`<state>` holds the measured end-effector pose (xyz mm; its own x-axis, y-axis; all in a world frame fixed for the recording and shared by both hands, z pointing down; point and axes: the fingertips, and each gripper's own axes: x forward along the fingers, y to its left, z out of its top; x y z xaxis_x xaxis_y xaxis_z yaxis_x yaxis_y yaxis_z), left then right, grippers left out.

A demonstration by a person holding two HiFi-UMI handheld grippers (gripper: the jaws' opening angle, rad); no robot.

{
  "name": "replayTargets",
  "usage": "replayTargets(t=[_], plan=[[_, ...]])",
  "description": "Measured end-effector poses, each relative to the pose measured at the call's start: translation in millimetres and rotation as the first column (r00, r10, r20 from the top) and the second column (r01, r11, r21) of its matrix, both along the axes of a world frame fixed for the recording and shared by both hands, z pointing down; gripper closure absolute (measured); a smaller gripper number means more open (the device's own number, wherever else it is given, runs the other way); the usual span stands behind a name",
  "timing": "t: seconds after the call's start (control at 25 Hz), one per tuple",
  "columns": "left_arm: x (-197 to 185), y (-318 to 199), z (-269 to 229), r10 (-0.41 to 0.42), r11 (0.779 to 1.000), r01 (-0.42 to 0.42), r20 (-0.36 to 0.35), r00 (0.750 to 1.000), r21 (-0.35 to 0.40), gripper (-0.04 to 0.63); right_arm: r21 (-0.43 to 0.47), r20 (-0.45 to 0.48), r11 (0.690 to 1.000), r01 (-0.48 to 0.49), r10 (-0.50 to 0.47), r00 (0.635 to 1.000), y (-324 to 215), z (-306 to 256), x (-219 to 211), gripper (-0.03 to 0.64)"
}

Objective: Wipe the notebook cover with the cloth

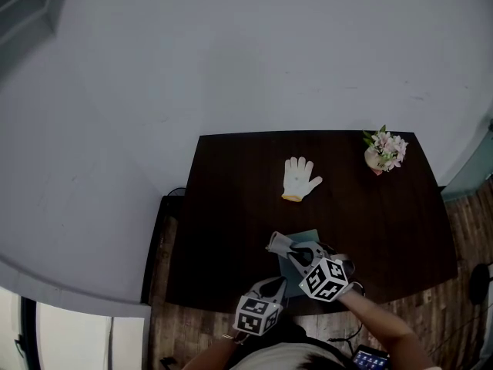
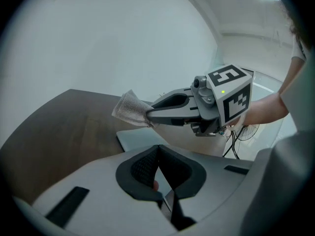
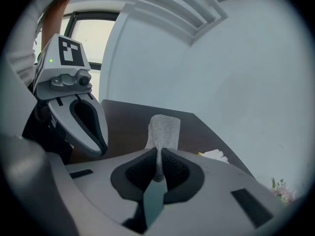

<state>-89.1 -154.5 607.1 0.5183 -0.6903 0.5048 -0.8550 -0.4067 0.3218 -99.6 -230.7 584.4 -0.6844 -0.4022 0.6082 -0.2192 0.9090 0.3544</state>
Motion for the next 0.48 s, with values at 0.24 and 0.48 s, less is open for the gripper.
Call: replayTargets(t=[0.24,0.48], plan=[[-2,-1,27,0.034,0.997,-0.033,0.019,0.999,-0.068,0.581,-0.024,-0.081,0.999,0.040,-0.042,0.996,-11,31,-14,0.584],[-2,-4,43,0.057,0.991,-0.053,0.027,0.998,-0.119,0.581,-0.062,-0.162,0.996,0.058,-0.068,0.985,-23,60,-20,0.584]])
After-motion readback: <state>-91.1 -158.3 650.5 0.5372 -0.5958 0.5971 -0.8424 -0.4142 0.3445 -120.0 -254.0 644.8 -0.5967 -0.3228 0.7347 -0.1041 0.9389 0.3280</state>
